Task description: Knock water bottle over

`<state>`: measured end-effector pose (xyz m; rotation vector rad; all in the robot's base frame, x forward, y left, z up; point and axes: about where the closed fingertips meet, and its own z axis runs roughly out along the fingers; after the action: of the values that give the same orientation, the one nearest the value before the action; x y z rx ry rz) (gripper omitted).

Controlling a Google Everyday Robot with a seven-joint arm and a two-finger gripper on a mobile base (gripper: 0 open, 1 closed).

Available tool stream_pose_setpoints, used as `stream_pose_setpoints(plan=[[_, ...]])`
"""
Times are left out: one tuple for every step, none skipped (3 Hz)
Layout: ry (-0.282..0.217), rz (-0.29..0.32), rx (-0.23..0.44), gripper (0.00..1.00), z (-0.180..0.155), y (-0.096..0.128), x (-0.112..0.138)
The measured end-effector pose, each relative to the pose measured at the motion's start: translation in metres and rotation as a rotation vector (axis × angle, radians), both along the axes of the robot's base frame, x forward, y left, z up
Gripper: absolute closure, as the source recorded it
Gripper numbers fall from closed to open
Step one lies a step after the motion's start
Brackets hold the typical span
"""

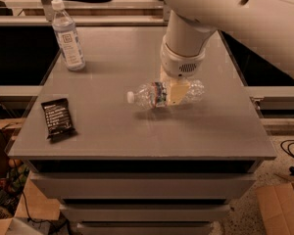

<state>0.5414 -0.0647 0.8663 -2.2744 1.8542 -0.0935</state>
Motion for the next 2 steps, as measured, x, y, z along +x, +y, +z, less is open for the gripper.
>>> stream_pose_setpoints(plan=[[0.011,0.001,-0.001,0.12,-0.0041,0.0005,0.0001],[0.023,0.005,0.001,0.00,-0.0073,0.0002,-0.0008]])
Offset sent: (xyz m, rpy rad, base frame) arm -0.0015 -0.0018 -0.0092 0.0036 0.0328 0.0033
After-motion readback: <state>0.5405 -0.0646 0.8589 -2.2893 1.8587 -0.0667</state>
